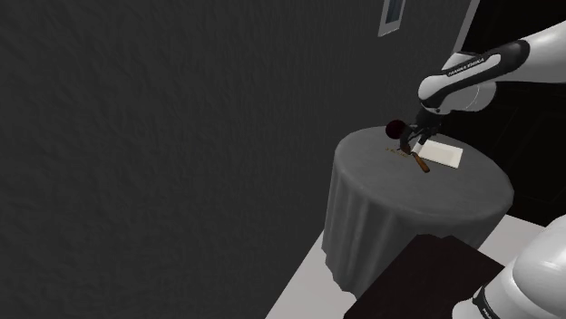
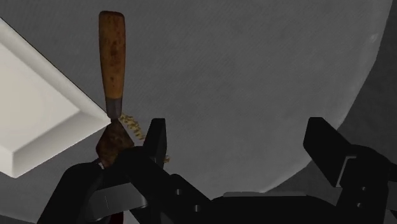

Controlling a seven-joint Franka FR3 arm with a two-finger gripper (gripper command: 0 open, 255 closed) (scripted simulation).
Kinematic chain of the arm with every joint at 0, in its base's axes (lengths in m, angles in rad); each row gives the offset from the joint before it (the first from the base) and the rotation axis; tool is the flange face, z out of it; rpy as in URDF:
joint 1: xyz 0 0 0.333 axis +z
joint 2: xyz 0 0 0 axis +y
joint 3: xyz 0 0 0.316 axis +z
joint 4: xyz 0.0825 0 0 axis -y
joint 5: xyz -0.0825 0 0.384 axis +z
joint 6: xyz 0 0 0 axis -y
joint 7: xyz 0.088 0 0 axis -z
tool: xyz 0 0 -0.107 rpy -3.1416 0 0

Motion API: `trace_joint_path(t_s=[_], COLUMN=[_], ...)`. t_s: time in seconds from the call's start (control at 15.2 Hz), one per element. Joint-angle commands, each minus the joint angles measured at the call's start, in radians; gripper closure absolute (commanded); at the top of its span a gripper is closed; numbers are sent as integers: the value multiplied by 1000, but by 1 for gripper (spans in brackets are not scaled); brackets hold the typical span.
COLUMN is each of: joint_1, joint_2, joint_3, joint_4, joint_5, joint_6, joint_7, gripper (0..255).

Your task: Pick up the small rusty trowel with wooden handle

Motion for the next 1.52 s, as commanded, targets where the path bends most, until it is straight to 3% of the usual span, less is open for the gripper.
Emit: trace_joint_path(t_s=[0.0, 0.26, 0.53, 1.19, 1.25, 1.45], joint_1=[-1, -28, -97, -134, -135, -135], joint_2=[76, 229, 383, 465, 466, 466], joint_3=[-33, -66, -56, -10, -10, -10], joint_4=[36, 124, 232, 226, 227, 228], joint_5=[67, 229, 392, 491, 491, 491], joint_6=[36, 75, 85, 153, 152, 152], joint_7=[-61, -194, -316, -395, -395, -395], gripper=[0, 0, 0, 0, 255, 255])
